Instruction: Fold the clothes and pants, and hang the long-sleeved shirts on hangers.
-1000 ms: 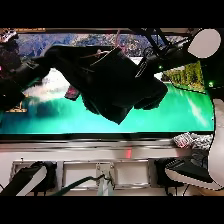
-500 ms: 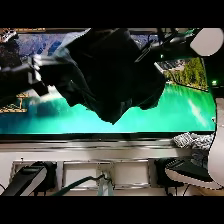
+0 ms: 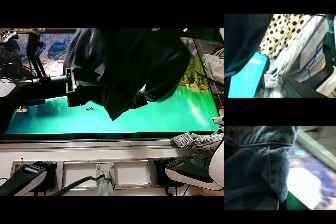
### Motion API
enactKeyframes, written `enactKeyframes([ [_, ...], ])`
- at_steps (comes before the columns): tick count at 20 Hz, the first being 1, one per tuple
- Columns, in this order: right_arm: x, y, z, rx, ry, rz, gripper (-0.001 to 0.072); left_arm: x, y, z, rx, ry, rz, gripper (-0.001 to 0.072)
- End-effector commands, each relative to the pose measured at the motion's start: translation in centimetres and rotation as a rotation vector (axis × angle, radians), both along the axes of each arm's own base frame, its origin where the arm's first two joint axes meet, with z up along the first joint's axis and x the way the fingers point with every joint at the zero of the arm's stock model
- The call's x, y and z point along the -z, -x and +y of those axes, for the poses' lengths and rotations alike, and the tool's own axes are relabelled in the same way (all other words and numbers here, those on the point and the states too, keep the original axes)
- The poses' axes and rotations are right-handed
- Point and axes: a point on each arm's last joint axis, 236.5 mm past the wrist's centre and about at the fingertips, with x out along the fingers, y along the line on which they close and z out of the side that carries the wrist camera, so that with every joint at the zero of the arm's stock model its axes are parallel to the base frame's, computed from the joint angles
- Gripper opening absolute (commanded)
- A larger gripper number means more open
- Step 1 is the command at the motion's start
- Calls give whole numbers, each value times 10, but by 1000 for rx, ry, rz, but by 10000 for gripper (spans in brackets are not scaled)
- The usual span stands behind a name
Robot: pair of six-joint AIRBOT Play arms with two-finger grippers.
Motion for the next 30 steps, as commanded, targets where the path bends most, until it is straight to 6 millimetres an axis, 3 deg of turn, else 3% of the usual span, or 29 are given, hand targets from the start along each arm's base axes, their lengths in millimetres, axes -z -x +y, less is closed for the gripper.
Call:
enactKeyframes([
  [1, -39, -17, -82, 309, -24, -156, 44, 8, -4, -4, -6, -19, 5, 715],
  [3, -52, -15, -133, 488, -182, -200, 44, 21, -5, -2, -10, -80, -13, 714],
  [6, -71, 8, -205, 692, -325, -273, 44, 33, -7, 0, -21, -132, 5, 711],
  [10, -104, 60, -286, 888, -321, -402, 44, 34, -14, 2, -50, -136, -2, 694],
  [14, -133, 110, -351, 1047, -273, -538, 44, 33, -16, 2, -58, -135, -2, 693],
  [16, -142, 129, -376, 1108, -247, -588, 44, 33, -15, 2, -57, -134, 2, 676],
  [17, -145, 137, -387, 1139, -234, -606, 43, 33, -15, 2, -57, -133, 6, 635],
  [25, -166, 202, -463, 1327, -256, -802, 43, 34, -15, 2, -58, -129, 23, 635],
  [30, -175, 222, -499, 1330, -310, -916, 43, 34, -14, 2, -57, -126, 37, 634],
])
